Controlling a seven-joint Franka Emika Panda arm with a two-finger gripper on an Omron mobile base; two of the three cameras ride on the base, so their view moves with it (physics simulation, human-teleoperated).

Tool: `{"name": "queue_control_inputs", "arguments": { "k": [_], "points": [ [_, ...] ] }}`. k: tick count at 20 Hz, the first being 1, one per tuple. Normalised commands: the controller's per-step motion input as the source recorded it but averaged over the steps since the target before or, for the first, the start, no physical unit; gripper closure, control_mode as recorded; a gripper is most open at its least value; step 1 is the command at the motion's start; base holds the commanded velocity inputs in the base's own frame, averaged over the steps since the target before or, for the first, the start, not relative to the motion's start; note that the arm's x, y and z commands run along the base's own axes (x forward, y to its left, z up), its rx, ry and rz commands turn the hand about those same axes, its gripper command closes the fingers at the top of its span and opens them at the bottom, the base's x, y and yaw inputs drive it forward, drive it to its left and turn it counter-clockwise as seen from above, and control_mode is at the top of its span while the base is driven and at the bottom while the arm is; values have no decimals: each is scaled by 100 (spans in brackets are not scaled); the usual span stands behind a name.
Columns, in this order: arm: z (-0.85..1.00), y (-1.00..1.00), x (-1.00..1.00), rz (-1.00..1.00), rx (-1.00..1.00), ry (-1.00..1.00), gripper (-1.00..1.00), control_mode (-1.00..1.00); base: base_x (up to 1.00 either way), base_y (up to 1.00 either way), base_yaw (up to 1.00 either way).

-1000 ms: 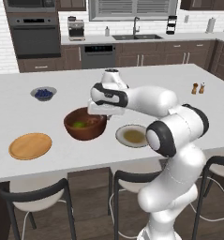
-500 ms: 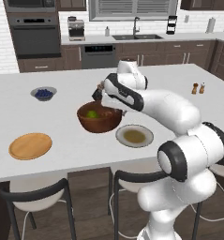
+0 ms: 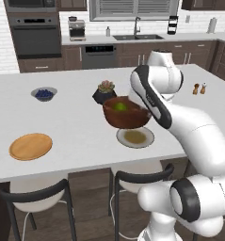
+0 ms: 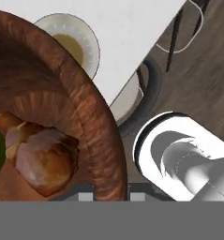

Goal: Pick the chicken drumstick and lime from their plates and place them in the bowl. Then put the bowl in the fridge.

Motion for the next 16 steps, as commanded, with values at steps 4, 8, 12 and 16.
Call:
{"name": "queue_control_inputs", "arguments": {
  "k": [4,8,12,16],
  "points": [
    [35,-21,-100,-63,0,0,100,-100,0,0,0],
    [44,-41,-87,-49,1,0,100,-100,0,0,0],
    [42,-13,-70,-13,0,0,100,-100,0,0,0],
    [42,5,-65,0,0,-1,100,-100,0,0,0]
  ]
}}
